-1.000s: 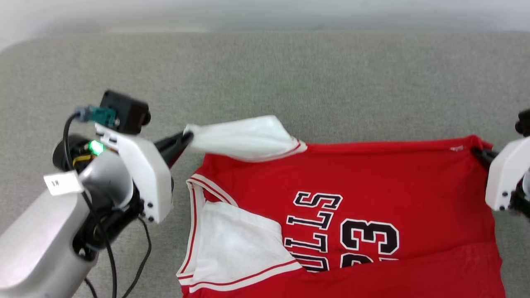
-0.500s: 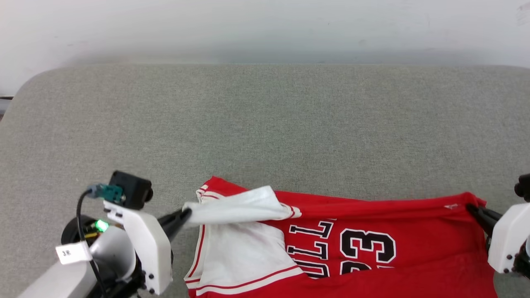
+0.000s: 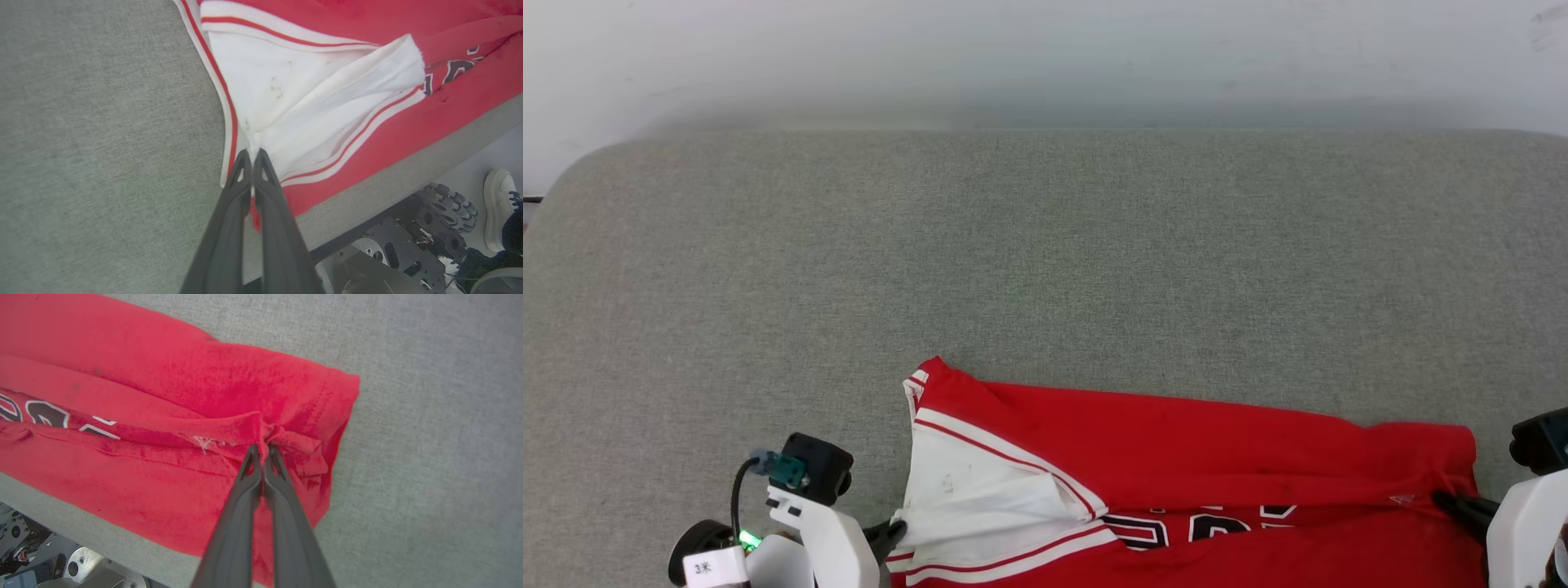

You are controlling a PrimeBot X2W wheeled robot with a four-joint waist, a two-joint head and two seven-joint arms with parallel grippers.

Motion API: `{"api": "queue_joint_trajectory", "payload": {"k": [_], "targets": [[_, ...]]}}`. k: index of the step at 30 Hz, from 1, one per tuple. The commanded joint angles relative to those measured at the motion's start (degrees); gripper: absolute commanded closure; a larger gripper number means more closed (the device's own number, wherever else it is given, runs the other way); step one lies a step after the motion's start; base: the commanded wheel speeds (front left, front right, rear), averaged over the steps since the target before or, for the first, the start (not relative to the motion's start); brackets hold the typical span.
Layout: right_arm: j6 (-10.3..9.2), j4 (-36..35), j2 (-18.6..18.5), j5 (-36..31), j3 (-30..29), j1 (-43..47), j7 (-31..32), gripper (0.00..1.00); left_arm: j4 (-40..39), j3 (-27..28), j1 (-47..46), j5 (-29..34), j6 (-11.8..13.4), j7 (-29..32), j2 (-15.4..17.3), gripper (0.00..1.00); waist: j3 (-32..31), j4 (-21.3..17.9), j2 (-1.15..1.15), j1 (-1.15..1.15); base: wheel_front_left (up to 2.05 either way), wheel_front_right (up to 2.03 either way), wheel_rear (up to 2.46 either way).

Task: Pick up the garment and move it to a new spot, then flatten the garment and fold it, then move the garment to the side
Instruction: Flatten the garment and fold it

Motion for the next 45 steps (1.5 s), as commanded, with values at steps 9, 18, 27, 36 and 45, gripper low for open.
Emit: {"api": "queue_joint_trajectory", "payload": {"k": [9, 18, 27, 36, 45], "targets": [[-0.07, 2.15, -2.35, 0.25, 3.53, -0.28, -0.68, 0.26, 4.78, -2.72, -0.91, 1.91, -1.81, -0.49, -2.54, 1.00, 0.73, -0.04, 0.00, 0.00, 0.00, 0.00, 0.00], [-0.07, 2.82, -2.01, 2.60, 4.64, -1.46, -1.78, 0.00, 7.45, -3.83, -1.21, 3.59, -1.91, -2.11, -3.79, 0.00, 0.16, -0.40, 0.00, 0.00, 0.00, 0.00, 0.00], [-0.06, 0.08, -1.87, 5.10, 2.55, 0.48, 0.95, 0.00, 6.04, -1.13, 0.24, 3.72, 0.28, -8.37, -5.31, 0.00, -3.06, -1.20, 0.00, 0.00, 0.00, 0.00, 0.00], [-0.06, -6.20, 2.12, 3.34, -8.85, 4.38, 12.94, 0.00, 4.32, 3.47, 1.30, 5.84, 2.95, -20.94, -7.95, 0.00, -4.81, -1.66, 0.00, 0.00, 0.00, 0.00, 0.00], [-0.06, -12.18, 18.86, -11.73, -26.46, 4.07, 24.56, 0.00, 4.60, 11.38, -1.09, 21.96, 3.99, -40.72, -14.25, 0.00, -2.95, 0.19, 0.00, 0.00, 0.00, 0.00, 0.00]]}}
